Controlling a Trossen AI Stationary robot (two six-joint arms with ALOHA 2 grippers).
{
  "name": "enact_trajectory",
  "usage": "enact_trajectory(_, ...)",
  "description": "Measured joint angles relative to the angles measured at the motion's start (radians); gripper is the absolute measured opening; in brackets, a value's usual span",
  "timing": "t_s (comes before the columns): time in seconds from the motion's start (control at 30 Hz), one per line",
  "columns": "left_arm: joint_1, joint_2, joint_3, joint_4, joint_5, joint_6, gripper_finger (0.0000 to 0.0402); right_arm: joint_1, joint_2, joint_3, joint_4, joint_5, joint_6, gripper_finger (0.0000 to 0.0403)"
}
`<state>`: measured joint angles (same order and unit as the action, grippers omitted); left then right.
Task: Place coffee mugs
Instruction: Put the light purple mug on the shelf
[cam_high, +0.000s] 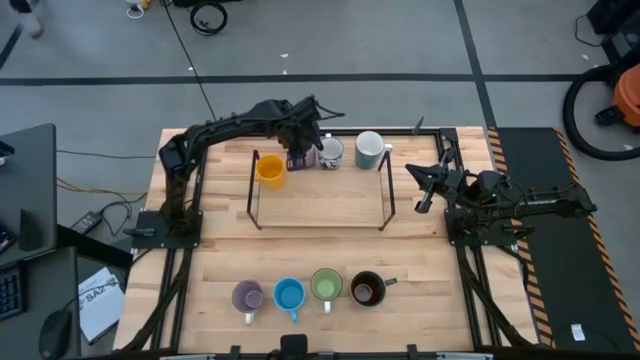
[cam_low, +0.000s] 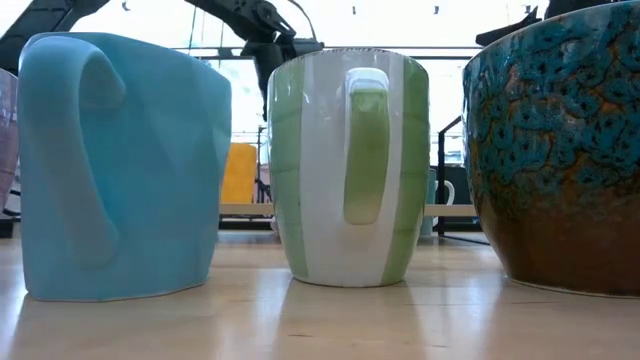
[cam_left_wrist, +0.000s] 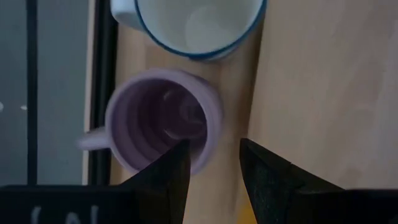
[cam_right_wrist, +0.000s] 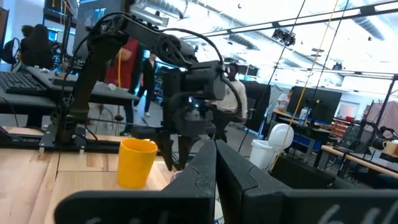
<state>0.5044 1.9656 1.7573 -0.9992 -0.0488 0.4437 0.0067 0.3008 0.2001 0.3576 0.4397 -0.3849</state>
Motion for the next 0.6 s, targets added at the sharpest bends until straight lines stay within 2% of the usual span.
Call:
enact_trajectory(0.2, 0.003, 0.009, -0.013, 0.075, 0.015, 0.003, 0.0144, 0.0, 0.0, 0.0, 0.0, -0.016, 0.0, 0.0009)
enact_trajectory(0.4, 0.008, 0.039, -0.014, 0.073, 0.049, -0.003, 0.0144, 0.0, 0.0, 0.0, -0.008, -0.016, 0.007, 0.0009)
enact_trajectory(0.6, 0.017, 0.068, -0.015, 0.071, 0.022, -0.011, 0.0144, 0.0, 0.0, 0.0, -0.013, -0.018, 0.017, 0.0009)
